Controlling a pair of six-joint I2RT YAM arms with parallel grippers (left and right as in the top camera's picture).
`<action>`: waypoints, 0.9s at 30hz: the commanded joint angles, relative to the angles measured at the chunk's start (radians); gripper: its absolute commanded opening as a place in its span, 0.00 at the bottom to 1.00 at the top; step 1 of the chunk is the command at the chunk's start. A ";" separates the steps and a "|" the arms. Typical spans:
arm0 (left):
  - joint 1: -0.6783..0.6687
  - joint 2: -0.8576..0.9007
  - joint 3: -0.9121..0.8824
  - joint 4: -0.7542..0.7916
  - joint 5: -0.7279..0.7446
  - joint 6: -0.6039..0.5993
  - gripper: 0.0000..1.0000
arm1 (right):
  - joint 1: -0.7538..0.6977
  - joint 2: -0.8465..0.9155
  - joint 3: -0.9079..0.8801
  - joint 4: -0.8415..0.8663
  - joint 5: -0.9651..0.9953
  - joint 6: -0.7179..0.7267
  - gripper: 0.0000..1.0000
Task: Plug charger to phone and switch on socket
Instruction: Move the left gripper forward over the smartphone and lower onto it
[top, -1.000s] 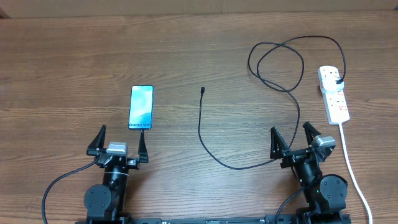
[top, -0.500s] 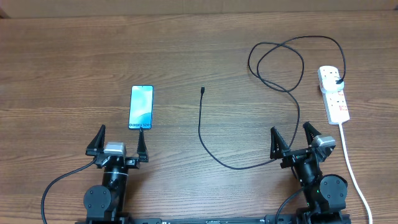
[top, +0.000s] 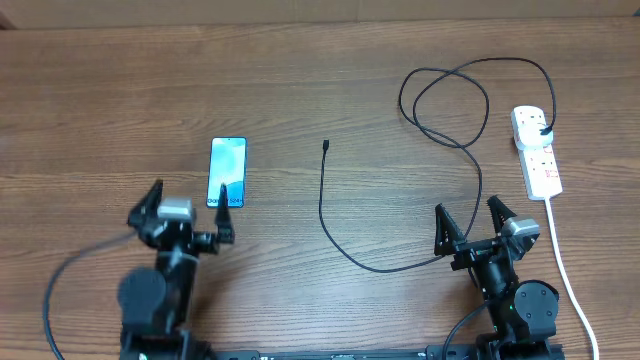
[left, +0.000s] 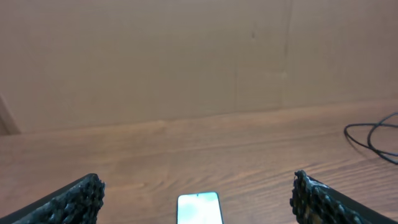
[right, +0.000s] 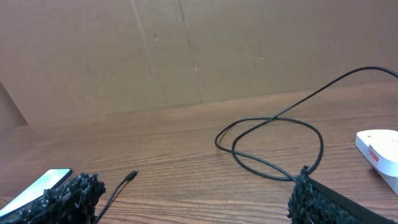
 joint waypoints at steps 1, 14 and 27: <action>0.004 0.156 0.167 -0.024 0.063 0.045 1.00 | -0.008 -0.012 -0.011 0.005 -0.002 -0.002 1.00; 0.001 0.850 0.972 -0.566 0.247 0.047 1.00 | -0.008 -0.012 -0.011 0.005 -0.002 -0.002 1.00; 0.002 1.225 1.343 -1.025 0.273 0.021 0.99 | -0.008 -0.012 -0.011 0.005 -0.002 -0.002 1.00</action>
